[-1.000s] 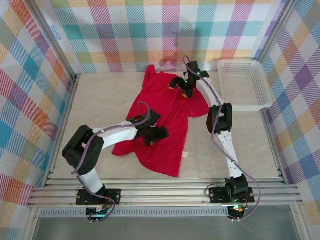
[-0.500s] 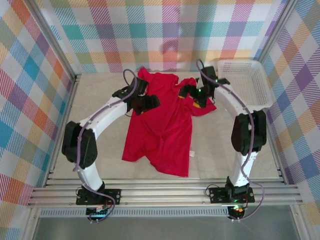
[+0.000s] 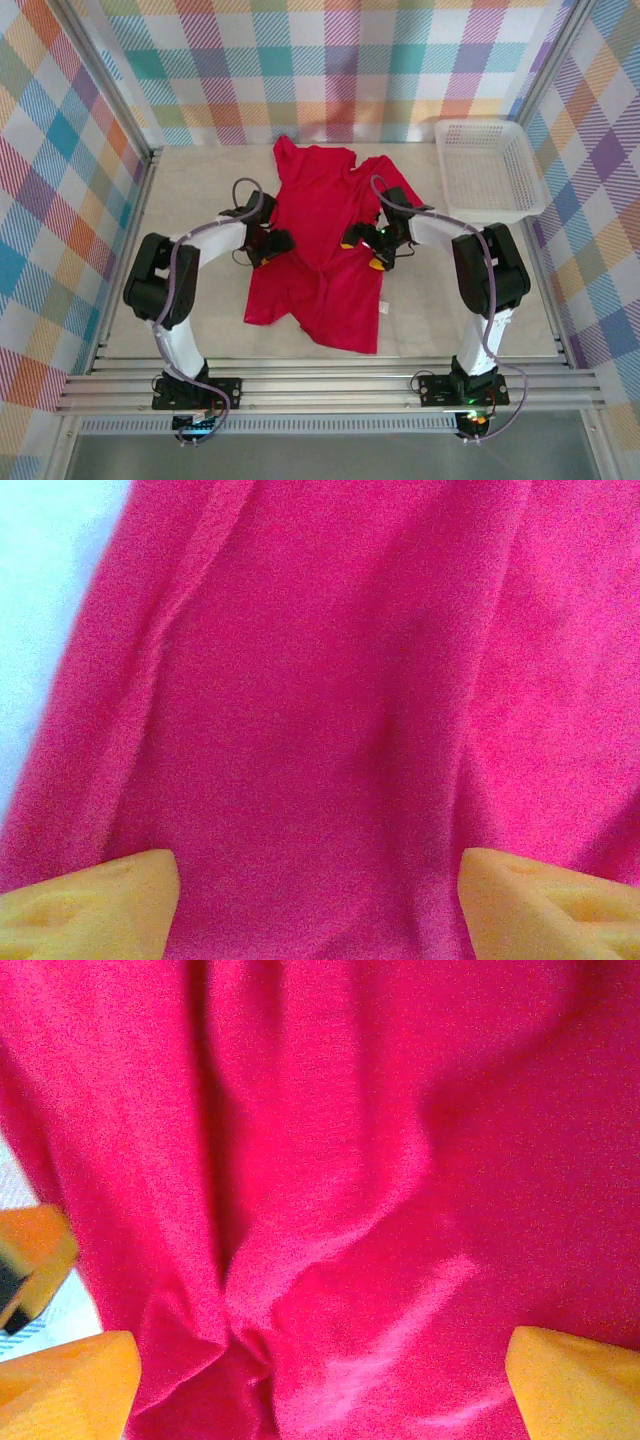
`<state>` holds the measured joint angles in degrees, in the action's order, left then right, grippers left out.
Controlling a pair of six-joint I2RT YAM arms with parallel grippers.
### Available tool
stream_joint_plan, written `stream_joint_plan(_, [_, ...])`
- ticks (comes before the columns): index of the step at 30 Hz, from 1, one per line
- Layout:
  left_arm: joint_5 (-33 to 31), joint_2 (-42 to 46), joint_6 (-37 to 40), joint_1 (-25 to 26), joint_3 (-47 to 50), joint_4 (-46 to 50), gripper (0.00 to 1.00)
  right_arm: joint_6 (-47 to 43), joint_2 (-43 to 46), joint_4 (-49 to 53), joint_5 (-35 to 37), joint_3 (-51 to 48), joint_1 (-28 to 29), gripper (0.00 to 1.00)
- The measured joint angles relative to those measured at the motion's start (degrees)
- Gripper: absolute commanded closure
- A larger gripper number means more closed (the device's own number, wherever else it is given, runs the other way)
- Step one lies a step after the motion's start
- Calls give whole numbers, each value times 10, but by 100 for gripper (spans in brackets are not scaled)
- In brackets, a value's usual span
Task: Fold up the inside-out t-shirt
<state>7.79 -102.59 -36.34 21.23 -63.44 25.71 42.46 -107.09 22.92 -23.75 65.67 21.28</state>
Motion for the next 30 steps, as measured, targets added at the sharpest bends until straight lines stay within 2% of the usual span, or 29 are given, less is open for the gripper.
stream_joint_plan(9, [-54, 129, 1, 1, 143, 33, 26, -42, 65, 21, 16, -68, -76, 5])
stream_joint_plan(15, [-67, 177, 1, 2, 132, 88, 25, -70, 72, 82, 21, -38, -73, 4])
stream_joint_plan(19, [-83, 172, 20, 4, 50, 120, 25, -76, 93, 107, 24, 15, -66, 4])
stream_joint_plan(22, [-109, 125, 37, -6, -63, 135, 29, -71, 106, 91, 25, 43, -59, 5])
stream_joint_plan(27, [-131, -43, 53, -37, -282, 131, 43, -43, 92, 34, 29, 61, -36, 13])
stream_joint_plan(30, [-124, -177, 60, -62, -438, 134, 46, -28, 57, 2, 31, 83, -16, 17])
